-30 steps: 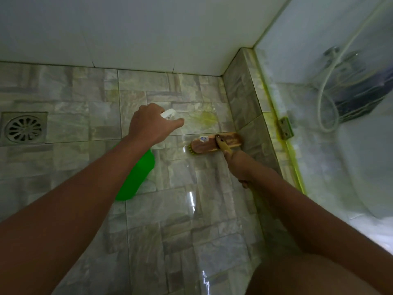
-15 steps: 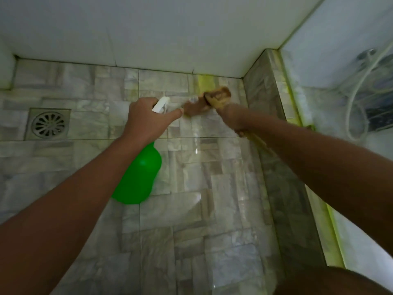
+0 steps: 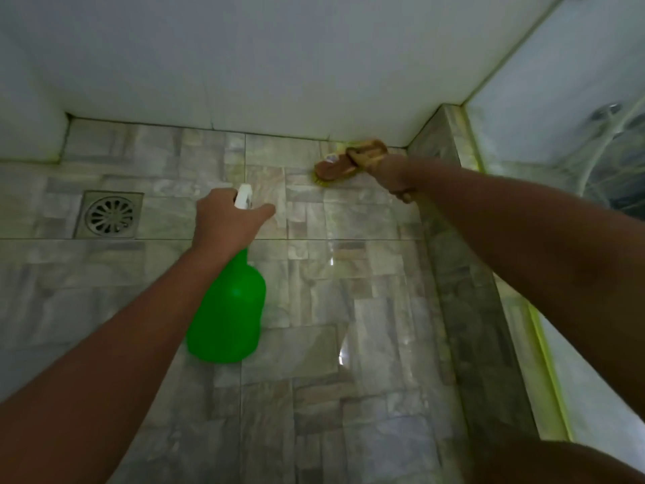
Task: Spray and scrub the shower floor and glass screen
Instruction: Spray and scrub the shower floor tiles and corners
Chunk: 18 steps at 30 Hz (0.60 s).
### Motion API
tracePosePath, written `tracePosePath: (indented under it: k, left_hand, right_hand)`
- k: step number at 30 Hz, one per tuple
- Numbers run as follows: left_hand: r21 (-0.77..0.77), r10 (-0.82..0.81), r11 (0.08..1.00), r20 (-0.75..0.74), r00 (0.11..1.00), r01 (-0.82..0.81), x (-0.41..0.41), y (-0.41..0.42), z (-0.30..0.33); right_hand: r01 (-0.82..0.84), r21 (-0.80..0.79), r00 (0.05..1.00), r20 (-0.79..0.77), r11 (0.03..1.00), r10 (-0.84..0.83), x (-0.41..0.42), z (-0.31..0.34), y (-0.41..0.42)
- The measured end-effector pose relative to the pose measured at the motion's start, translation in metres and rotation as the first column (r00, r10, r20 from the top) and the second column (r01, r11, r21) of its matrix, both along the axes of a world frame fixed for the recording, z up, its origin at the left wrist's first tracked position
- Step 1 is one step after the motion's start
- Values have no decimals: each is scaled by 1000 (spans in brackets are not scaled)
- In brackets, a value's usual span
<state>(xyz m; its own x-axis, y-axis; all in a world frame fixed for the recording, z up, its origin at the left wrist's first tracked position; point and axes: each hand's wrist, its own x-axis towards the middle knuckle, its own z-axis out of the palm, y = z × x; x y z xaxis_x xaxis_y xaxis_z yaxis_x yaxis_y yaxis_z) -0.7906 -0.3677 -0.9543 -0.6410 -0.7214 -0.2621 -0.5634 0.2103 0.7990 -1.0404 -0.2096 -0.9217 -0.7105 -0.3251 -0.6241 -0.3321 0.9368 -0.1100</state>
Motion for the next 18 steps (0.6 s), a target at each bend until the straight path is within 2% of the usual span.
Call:
tracePosePath:
  k: [4, 6, 8, 11, 15, 18]
  left_hand:
    - [-59, 11, 998, 16, 1000, -10, 23, -18, 1]
    - [-57, 31, 998, 23, 999, -30, 37, -21, 2]
    - [-53, 38, 998, 10, 999, -37, 50, -21, 3]
    - [-62, 62, 996, 2, 998, -62, 68, -29, 3]
    - [-41, 161, 986, -38, 986, -163, 79, -29, -4]
    - [-33, 218, 976, 18, 976, -217, 85, -21, -7]
  right_hand:
    - [-253, -116, 964, 52, 960, 260, 36, 0, -80]
    - [-402, -90, 906, 103, 911, 410, 63, -1, -105]
    - [-470, -53, 874, 117, 881, 472, 71, -7, -108]
    - [-483, 13, 874, 74, 875, 481, 65, -15, -81]
    - [-376, 160, 927, 43, 913, 374, 43, -20, -9]
    - [-373, 225, 927, 53, 900, 371, 40, -25, 9]
